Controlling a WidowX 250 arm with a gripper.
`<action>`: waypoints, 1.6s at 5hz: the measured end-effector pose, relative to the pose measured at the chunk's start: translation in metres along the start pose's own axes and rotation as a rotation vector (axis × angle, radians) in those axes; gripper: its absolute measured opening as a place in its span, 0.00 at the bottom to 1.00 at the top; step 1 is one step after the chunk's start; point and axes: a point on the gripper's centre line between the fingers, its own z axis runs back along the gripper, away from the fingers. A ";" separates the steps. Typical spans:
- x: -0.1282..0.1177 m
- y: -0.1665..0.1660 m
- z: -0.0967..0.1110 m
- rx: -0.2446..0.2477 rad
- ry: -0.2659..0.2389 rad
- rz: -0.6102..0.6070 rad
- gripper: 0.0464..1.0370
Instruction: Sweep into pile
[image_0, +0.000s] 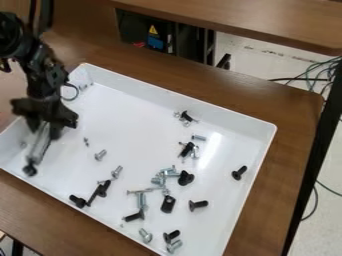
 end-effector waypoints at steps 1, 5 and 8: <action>-0.025 -0.038 0.010 -0.021 0.025 -0.001 0.32; -0.022 -0.187 0.037 -0.164 -0.021 -0.063 0.32; -0.005 -0.227 0.054 -0.189 -0.015 -0.124 0.32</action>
